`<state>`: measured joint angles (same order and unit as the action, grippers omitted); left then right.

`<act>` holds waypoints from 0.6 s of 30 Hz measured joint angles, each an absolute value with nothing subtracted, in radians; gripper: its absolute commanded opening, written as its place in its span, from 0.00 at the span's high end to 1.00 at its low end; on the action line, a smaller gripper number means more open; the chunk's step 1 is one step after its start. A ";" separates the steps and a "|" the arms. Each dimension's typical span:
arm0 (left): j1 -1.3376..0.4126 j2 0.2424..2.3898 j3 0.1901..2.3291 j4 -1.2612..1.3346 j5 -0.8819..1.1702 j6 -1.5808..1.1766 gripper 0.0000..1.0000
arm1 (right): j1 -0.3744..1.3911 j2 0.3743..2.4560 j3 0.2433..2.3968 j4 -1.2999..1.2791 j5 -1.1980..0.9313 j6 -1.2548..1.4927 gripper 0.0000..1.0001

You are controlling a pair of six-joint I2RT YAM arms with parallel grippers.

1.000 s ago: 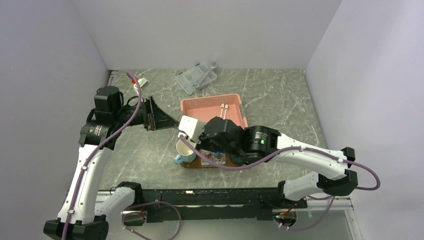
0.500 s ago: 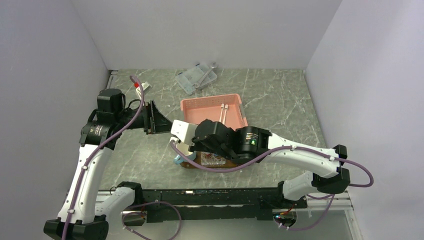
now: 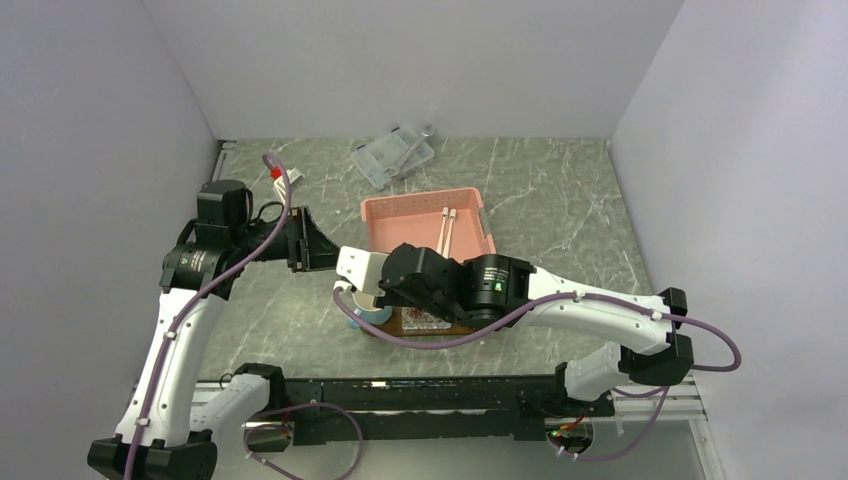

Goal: Prepare toiletry sets of a toothbrush and toothpaste on the tray

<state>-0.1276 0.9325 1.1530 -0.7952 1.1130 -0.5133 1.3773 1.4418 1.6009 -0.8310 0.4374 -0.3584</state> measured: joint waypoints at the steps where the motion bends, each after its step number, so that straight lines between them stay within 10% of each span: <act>1: -0.128 0.932 1.153 -0.796 1.113 -0.511 0.68 | 1.377 1.442 1.602 -0.831 0.437 -0.360 1.00; 10: -0.126 0.929 1.148 -0.799 1.121 -0.495 1.00 | 1.380 1.444 1.619 -0.848 0.437 -0.360 1.00; 18: -0.126 0.905 1.118 -0.791 1.119 -0.502 1.00 | 1.388 1.441 1.618 -0.851 0.437 -0.360 0.53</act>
